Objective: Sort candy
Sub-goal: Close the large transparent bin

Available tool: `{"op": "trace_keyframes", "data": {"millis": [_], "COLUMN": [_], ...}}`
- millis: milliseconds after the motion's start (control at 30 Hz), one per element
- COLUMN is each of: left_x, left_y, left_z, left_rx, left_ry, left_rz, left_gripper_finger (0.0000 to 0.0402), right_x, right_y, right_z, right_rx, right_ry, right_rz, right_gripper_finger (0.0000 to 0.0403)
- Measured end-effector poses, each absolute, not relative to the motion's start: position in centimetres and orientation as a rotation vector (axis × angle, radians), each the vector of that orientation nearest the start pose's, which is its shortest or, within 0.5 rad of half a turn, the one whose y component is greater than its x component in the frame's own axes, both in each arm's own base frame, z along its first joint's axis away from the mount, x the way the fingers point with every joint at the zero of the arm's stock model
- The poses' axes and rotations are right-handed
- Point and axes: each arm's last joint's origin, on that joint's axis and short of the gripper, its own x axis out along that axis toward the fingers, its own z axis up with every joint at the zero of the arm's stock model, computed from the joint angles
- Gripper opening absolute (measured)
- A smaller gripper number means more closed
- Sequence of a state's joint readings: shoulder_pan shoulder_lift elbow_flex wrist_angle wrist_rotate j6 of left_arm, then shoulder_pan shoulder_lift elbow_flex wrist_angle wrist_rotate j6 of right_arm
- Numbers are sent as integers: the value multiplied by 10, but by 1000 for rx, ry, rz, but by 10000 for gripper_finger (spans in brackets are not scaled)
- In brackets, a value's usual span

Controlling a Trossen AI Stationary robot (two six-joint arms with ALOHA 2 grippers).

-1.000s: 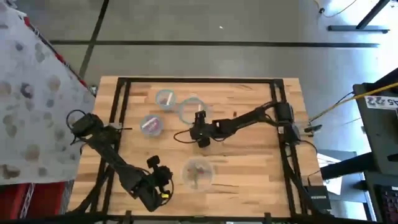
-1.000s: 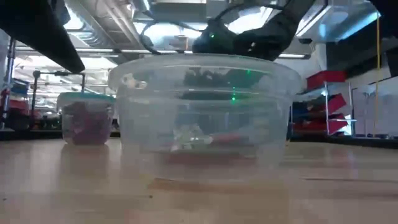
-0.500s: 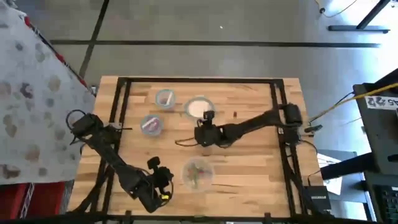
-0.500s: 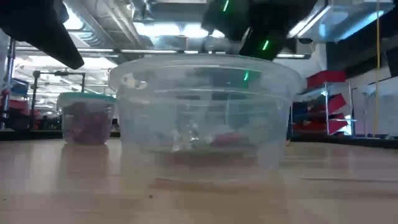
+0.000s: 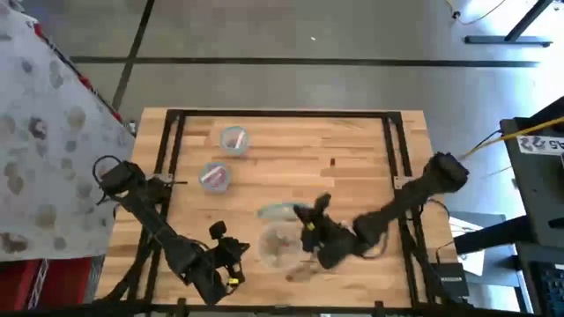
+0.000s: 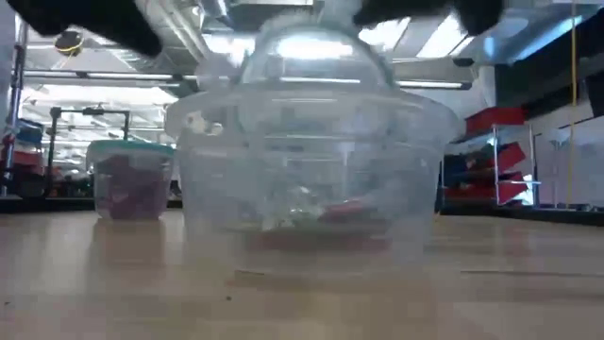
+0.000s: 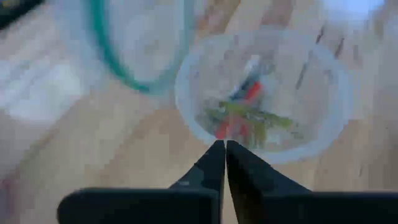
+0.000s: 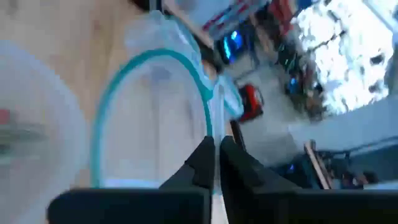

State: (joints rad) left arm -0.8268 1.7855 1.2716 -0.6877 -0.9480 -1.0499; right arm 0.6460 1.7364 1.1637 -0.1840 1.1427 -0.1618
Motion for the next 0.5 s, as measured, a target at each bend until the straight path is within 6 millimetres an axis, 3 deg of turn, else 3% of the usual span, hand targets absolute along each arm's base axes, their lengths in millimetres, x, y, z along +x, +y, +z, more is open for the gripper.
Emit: {"op": "trace_keyframes", "data": {"millis": [200, 367, 500], "left_x": [259, 265, 265], "left_y": [-242, -242, -244], "left_z": [226, 227, 227], "left_rx": [-7, -25, -48], "left_ry": [504, 495, 527], "left_rz": [478, 464, 431], "left_gripper_finger": [0, 0, 0], "right_x": [291, 285, 281], "right_y": [227, 239, 247], "right_z": [227, 229, 228], "right_rx": [-743, -742, -738], "right_ry": [413, 380, 385], "right_rz": [-447, -424, -309], "right_gripper_finger": [0, 0, 0]}}
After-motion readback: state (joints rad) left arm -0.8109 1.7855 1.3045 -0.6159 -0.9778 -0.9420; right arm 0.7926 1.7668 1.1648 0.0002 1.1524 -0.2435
